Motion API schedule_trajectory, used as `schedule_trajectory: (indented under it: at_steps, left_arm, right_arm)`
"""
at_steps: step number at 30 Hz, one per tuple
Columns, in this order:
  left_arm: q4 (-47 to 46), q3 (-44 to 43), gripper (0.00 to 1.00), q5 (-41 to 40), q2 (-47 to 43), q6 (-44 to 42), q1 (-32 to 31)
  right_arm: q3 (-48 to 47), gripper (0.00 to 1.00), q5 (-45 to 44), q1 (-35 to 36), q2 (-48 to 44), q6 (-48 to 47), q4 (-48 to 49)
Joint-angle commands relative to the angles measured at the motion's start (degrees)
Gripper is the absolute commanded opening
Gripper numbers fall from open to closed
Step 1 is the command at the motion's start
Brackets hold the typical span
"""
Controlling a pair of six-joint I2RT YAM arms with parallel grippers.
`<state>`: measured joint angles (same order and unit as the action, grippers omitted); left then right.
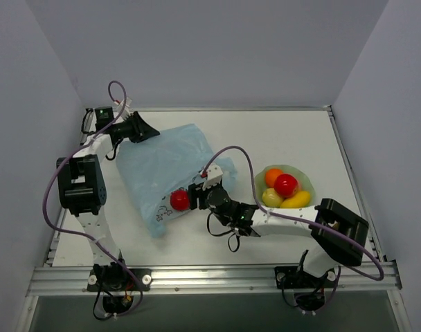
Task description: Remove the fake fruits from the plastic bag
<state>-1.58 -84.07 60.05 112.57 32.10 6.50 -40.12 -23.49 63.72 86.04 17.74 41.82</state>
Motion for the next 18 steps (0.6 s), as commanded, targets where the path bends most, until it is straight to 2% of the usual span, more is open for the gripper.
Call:
schedule_trajectory:
  at_steps: [1,2,4,5,6,9,13,15,16,18]
  left_arm:
    - [4.75,-2.76,0.29,-3.09,2.65,-1.77,-0.53]
    - [4.40,-2.68,0.39,-3.45,3.26,-1.51,-0.53]
    - [4.22,-2.67,0.47,-3.89,3.53,-1.34,-0.79]
    - [4.92,-2.85,0.50,-4.15,3.62,-1.68,-0.88]
    - [5.27,-2.85,0.55,-4.41,3.44,-1.77,-0.88]
    - [7.38,-2.94,0.62,-6.87,2.48,-2.04,-0.88]
    - [10.02,-2.94,0.74,-9.42,0.55,-2.48,-0.88]
    - [10.28,-2.76,0.79,-10.30,-0.16,-2.04,-0.88]
    - [10.29,-2.59,0.89,-10.57,-0.51,-1.86,-0.88]
    - [10.11,-1.97,0.90,-11.01,-1.65,-1.42,-0.96]
  right_arm:
    - [-3.65,0.60,2.55,-1.84,4.12,0.90,2.03]
    - [-4.96,0.61,3.79,-3.42,5.18,0.98,1.60]
    - [-6.11,0.65,4.76,-3.96,7.90,1.07,0.63]
    - [-6.37,0.70,6.16,-3.96,8.35,1.07,1.06]
    - [-5.94,0.79,7.56,-3.78,8.96,0.98,1.85]
    - [-4.28,0.89,11.62,-1.34,7.92,1.34,4.05]
    - [-2.25,0.93,10.04,2.80,3.53,1.16,2.83]
    - [-1.90,0.95,16.14,3.94,3.43,1.16,3.17]
    - [-2.42,0.95,17.50,4.39,4.13,0.81,3.52]
    - [-3.47,0.95,16.99,5.00,7.28,0.55,4.14]
